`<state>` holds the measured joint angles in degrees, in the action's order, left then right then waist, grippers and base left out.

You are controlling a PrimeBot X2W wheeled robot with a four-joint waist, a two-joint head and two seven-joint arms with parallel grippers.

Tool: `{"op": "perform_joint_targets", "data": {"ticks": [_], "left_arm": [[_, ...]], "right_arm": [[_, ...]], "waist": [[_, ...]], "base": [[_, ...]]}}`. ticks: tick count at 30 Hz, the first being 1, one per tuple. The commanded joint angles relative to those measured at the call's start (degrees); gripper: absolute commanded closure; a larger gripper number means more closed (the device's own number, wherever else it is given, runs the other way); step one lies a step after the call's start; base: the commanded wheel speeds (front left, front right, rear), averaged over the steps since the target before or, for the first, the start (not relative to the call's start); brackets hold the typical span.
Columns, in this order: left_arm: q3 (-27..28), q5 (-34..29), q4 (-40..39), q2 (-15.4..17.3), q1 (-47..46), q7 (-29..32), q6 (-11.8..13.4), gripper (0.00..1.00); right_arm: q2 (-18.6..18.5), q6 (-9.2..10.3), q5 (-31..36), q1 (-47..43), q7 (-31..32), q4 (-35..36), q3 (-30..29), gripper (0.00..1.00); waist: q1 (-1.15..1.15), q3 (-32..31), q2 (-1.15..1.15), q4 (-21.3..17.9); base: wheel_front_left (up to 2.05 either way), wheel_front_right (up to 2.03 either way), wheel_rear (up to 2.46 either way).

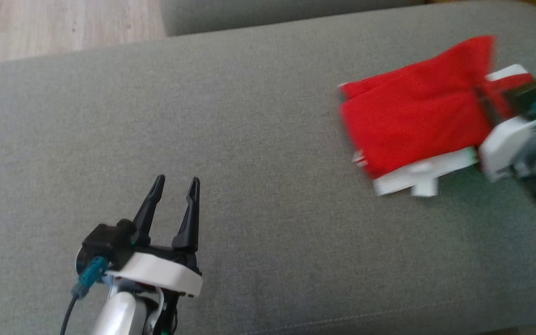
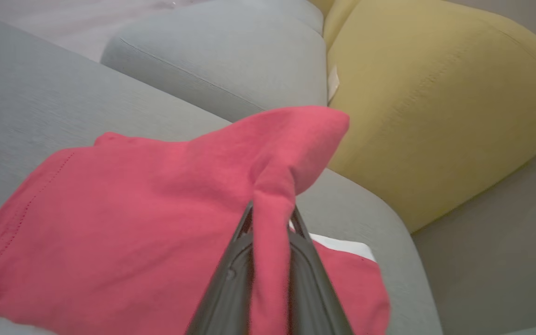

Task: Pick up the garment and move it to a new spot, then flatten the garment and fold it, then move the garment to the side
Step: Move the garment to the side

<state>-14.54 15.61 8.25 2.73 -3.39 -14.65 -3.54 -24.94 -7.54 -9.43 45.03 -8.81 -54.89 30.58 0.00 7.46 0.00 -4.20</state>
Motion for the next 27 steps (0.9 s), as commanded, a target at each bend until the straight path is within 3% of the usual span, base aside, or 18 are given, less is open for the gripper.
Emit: {"op": "perform_joint_targets", "data": {"ticks": [1,8,12,25,26,27], "left_arm": [[1.4,-0.6,-1.8,0.1,-2.8,-0.3,-0.3,0.0],[1.8,-1.3,-1.6,0.1,-3.9,-0.3,-0.8,0.0],[2.0,-1.7,-1.6,0.1,-4.4,-0.3,-1.2,0.0],[2.4,-2.3,-1.6,0.1,-6.5,-0.3,-1.7,0.0],[2.5,-2.4,-1.6,0.1,-6.7,-0.3,-1.7,0.0],[2.7,-2.5,-1.6,0.1,-6.9,-0.3,-1.8,0.0]], "right_arm": [[-3.0,0.05,-0.5,2.0,0.3,1.5,0.1,1.0],[-12.7,0.05,0.2,1.4,1.7,-0.6,-2.9,1.0],[-15.6,0.05,2.7,1.4,1.9,-2.9,-6.0,1.0],[-13.0,0.05,10.2,2.0,3.2,-5.7,-15.9,1.0],[-12.6,0.05,10.6,1.9,3.7,-5.9,-16.5,0.96],[-12.1,0.05,11.0,1.8,4.2,-6.0,-16.9,0.13]], "waist": [[0.0,1.0,0.0,-0.1],[0.0,3.4,0.0,1.1],[0.0,5.0,0.0,1.7],[0.0,9.2,0.0,2.0],[0.0,9.5,0.0,2.0],[0.0,9.7,0.0,1.9]], "base": [[0.0,0.0,0.0],[0.0,0.0,0.0],[0.0,0.0,0.0],[0.0,0.0,0.0],[0.0,0.0,0.0],[0.0,0.0,0.0]]}}
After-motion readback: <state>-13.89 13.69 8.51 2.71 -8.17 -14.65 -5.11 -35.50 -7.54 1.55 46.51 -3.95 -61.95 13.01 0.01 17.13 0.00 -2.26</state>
